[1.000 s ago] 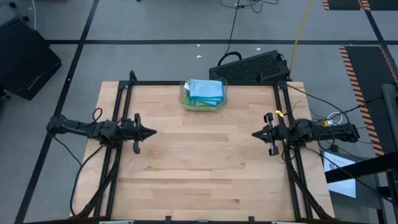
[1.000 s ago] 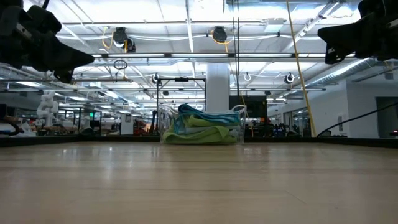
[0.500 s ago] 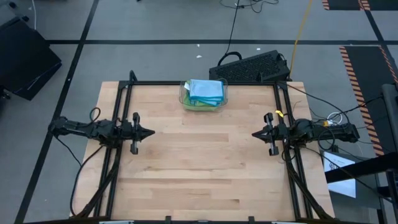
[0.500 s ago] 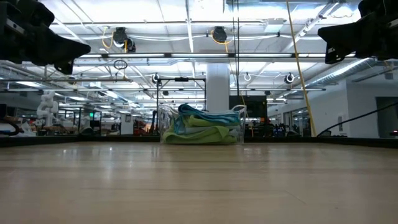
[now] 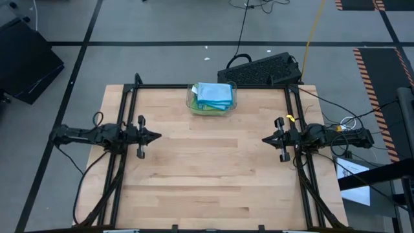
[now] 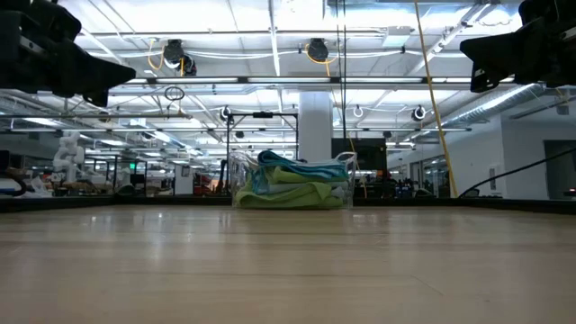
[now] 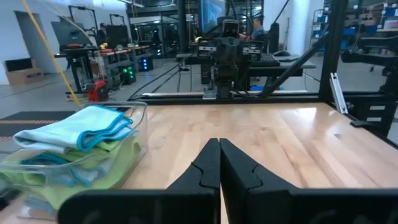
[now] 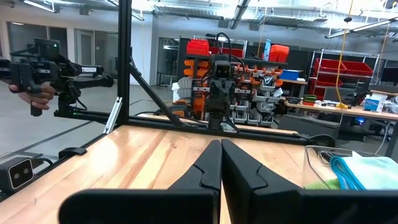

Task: Fold microfiber towels
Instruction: Return to Home Position

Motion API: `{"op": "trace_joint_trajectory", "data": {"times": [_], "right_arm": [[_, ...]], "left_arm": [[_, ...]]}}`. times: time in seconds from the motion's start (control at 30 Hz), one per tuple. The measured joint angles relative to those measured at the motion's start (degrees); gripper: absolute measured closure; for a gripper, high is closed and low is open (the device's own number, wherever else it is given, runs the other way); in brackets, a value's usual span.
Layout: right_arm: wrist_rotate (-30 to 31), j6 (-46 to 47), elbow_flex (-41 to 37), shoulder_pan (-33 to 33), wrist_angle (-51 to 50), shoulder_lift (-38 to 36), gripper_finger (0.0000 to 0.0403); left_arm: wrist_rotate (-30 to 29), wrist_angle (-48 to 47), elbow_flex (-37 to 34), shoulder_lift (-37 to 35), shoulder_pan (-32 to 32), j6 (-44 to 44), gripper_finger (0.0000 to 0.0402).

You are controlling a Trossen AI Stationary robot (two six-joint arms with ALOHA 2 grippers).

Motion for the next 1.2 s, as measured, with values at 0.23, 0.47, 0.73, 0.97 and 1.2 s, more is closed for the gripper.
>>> {"op": "trace_joint_trajectory", "data": {"times": [0.23,0.47,0.73,0.97,1.2], "right_arm": [[0.00,0.00,0.00,0.00,-0.01,0.00,0.0403],[0.00,0.00,0.00,0.00,0.00,0.00,0.0403],[0.00,0.00,0.00,0.00,0.00,0.00,0.0403],[0.00,0.00,0.00,0.00,0.00,0.00,0.0403],[0.00,0.00,0.00,0.00,0.00,0.00,0.0403]], "left_arm": [[2.17,-0.20,-0.04,0.01,3.83,1.26,0.0400],[4.78,-0.59,-0.04,0.02,5.09,1.55,0.0395],[4.77,-0.22,-0.11,0.02,4.84,-3.35,0.0398],[4.64,0.10,-0.17,0.02,4.84,-3.17,0.0383],[4.60,0.18,-0.17,0.02,4.84,-3.09,0.0371]]}}
